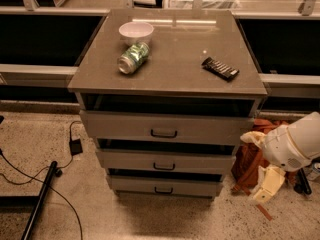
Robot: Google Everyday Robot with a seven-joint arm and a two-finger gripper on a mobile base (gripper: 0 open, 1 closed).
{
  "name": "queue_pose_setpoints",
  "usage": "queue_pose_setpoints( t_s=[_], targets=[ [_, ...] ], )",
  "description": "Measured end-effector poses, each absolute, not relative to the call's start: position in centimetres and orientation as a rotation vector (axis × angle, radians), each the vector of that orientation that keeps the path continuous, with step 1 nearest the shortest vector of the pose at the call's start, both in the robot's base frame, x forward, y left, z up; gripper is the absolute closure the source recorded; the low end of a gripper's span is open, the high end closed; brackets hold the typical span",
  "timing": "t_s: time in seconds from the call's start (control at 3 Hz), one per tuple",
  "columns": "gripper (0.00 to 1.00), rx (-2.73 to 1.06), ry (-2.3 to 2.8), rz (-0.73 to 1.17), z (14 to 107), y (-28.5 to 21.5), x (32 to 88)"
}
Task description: Open bottom drawer
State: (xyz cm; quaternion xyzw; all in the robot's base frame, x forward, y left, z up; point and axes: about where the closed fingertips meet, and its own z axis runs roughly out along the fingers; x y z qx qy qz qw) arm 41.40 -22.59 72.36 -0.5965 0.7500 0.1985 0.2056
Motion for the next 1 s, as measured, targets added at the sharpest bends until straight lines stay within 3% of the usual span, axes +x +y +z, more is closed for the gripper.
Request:
queue_pose_setpoints(
  t_s=[1.0],
  targets=[
    [0.00, -1.515, 1.779, 0.831, 57.7, -21.6, 40.6]
  ],
)
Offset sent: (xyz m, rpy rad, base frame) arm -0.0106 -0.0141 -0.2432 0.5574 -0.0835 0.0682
